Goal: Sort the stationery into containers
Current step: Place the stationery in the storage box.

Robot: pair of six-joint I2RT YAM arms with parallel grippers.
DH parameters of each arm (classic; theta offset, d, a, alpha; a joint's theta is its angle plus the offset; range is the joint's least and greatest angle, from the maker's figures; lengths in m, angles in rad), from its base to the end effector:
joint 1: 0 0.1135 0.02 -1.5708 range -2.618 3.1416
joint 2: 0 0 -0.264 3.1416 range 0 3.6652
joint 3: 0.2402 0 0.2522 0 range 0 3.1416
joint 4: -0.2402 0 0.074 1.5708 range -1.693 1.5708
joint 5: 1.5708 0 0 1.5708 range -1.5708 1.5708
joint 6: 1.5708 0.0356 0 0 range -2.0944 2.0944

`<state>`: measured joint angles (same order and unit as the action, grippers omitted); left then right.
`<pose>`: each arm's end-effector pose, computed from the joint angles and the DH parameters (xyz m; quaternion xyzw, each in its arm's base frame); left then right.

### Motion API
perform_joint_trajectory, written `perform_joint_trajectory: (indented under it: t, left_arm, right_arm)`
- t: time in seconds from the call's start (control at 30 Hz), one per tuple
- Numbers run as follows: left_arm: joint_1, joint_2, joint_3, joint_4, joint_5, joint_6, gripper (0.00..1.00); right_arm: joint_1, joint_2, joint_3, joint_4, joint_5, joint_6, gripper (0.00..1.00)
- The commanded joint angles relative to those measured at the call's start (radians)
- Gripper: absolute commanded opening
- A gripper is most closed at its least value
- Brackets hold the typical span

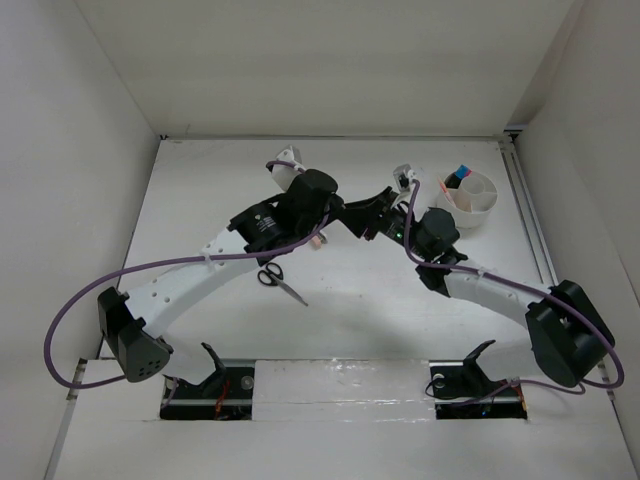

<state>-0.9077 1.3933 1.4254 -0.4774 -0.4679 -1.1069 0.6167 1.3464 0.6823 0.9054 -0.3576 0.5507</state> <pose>0.2046 -0.2358 0.3956 -0.2049 0.8064 -0.3340 0.4430 0.2338 0.1810 0.2928 -0.1599 0.6021 0.5184 0.5858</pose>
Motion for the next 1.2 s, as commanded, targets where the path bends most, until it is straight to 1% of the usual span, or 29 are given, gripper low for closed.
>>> perform_joint_trajectory:
  t: [0.0,0.07,0.13,0.17,0.2,0.23,0.3,0.33,0.4,0.47,0.5,0.53,0.57,0.6,0.63,0.67,0.73,0.8,0.83,0.87,0.9,0.93,1.0,1.03,1.07,1.13,1.17]
  left_arm:
    - [0.0,-0.013,-0.019,0.028,0.015,0.01,0.0]
    - [0.0,-0.013,-0.019,0.028,0.015,0.01,0.0]
    - [0.0,-0.013,-0.019,0.028,0.015,0.01,0.0]
    - [0.0,-0.013,-0.019,0.028,0.015,0.01,0.0]
    - [0.0,-0.013,-0.028,0.037,0.015,0.01,0.0]
    - [0.0,-0.013,-0.028,0.037,0.015,0.019,0.0]
    - [0.0,-0.004,-0.028,0.037,0.015,0.03,0.0]
    - [0.0,-0.004,-0.028,0.037,0.015,0.03,0.03]
    - [0.0,-0.004,-0.017,0.037,0.005,0.039,0.2]
    - [0.0,-0.004,-0.017,0.037,0.005,0.048,0.25]
    - [0.0,-0.004,-0.017,0.037,-0.004,0.048,0.29]
    - [0.0,-0.004,-0.017,0.037,-0.005,0.048,0.37]
    - [0.0,-0.013,-0.017,0.049,-0.014,0.048,0.63]
    - [0.0,-0.013,-0.017,0.049,-0.014,0.058,0.8]
    - [0.0,-0.013,-0.007,0.049,-0.026,0.058,0.95]
    - [0.0,-0.013,0.009,0.049,-0.05,0.07,1.0]
    - [0.021,-0.013,0.035,0.019,-0.061,0.088,1.0]
    - [0.072,-0.013,0.063,-0.009,-0.061,0.103,1.0]
    - [0.09,-0.022,0.063,-0.027,-0.048,0.104,1.0]
    - [0.107,-0.022,0.063,-0.027,-0.038,0.114,1.0]
    - [0.136,-0.046,0.047,-0.036,-0.014,0.125,1.0]
    - [0.148,-0.047,0.034,-0.036,0.001,0.125,1.0]
    - [0.148,-0.083,-0.015,-0.046,0.023,0.134,1.0]
    - [0.148,-0.083,-0.032,-0.046,0.032,0.149,1.0]
    - [0.148,-0.099,-0.048,-0.055,0.043,0.163,1.0]
    - [0.148,-0.111,-0.069,-0.087,0.043,0.174,1.0]
    - [0.148,-0.125,-0.086,-0.116,0.043,0.186,1.0]
  right_arm:
    - [0.002,0.005,0.053,0.104,-0.015,0.012,0.33]
    - [0.002,0.005,0.053,0.113,-0.015,0.022,0.32]
    - [-0.008,0.005,0.053,0.113,-0.015,0.022,0.25]
    - [-0.008,0.005,0.053,0.113,-0.015,0.022,0.13]
    - [-0.008,0.005,0.062,0.113,-0.015,0.022,0.05]
    - [-0.008,0.005,0.062,0.095,-0.015,0.022,0.0]
    - [-0.008,0.005,0.071,0.063,-0.006,0.005,0.0]
    - [-0.017,0.005,0.071,0.053,-0.006,-0.004,0.0]
    - [-0.017,-0.007,0.071,0.021,-0.006,-0.03,0.0]
    - [-0.026,-0.018,0.071,0.012,-0.006,-0.044,0.0]
    - [-0.026,-0.03,0.06,0.012,-0.006,-0.044,0.0]
    - [-0.037,-0.03,0.06,-0.015,-0.006,-0.072,0.0]
    - [-0.037,-0.03,0.06,-0.032,-0.018,-0.087,0.0]
    - [-0.047,-0.042,0.072,-0.057,-0.018,-0.109,0.0]
    - [-0.048,-0.043,0.072,-0.084,-0.027,-0.161,0.0]
    - [-0.063,-0.043,0.088,-0.15,-0.027,-0.187,0.0]
    - [-0.116,-0.052,0.103,-0.225,-0.037,-0.244,0.0]
    - [-0.168,-0.052,0.129,-0.334,-0.047,-0.332,0.0]
    - [-0.231,-0.052,0.14,-0.373,-0.063,-0.365,0.0]
    - [-0.264,-0.061,0.164,-0.407,-0.072,-0.439,0.0]
    - [-0.294,-0.061,0.18,-0.498,-0.072,-0.484,0.0]
    - [-0.349,-0.061,0.197,-0.54,-0.061,-0.529,0.0]
    - [-0.386,-0.072,0.253,-0.656,0.03,-0.628,0.0]
    - [-0.405,-0.072,0.27,-0.675,0.104,-0.662,0.0]
    - [-0.455,-0.06,0.281,-0.675,0.114,-0.688,0.0]
    - [-0.524,-0.026,0.316,-0.675,0.099,-0.699,0.0]
    - [-0.607,-0.007,0.333,-0.675,0.047,-0.68,0.0]
